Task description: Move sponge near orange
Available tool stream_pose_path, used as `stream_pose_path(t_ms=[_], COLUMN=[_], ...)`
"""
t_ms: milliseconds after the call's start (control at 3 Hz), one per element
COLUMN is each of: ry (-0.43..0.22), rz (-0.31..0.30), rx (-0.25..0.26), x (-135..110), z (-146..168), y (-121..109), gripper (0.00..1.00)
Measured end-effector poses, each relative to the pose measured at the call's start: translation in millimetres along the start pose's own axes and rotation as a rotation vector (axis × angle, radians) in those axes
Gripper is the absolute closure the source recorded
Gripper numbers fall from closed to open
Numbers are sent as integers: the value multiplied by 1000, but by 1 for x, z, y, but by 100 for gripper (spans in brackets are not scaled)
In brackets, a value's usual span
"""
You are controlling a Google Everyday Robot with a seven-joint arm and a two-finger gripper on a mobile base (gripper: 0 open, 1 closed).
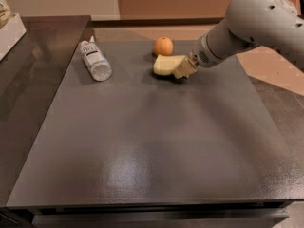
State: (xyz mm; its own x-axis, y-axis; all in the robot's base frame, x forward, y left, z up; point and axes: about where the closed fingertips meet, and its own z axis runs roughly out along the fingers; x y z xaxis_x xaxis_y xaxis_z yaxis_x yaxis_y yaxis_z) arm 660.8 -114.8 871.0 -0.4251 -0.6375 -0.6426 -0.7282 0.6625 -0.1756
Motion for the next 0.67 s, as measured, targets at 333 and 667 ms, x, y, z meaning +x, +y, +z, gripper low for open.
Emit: stream_pose_path(t_ms=[333, 667], ry=[2, 3], rz=[-8, -9], rx=[2, 0], x=[3, 3], z=[10, 12], y=[-4, -3], gripper=[61, 38])
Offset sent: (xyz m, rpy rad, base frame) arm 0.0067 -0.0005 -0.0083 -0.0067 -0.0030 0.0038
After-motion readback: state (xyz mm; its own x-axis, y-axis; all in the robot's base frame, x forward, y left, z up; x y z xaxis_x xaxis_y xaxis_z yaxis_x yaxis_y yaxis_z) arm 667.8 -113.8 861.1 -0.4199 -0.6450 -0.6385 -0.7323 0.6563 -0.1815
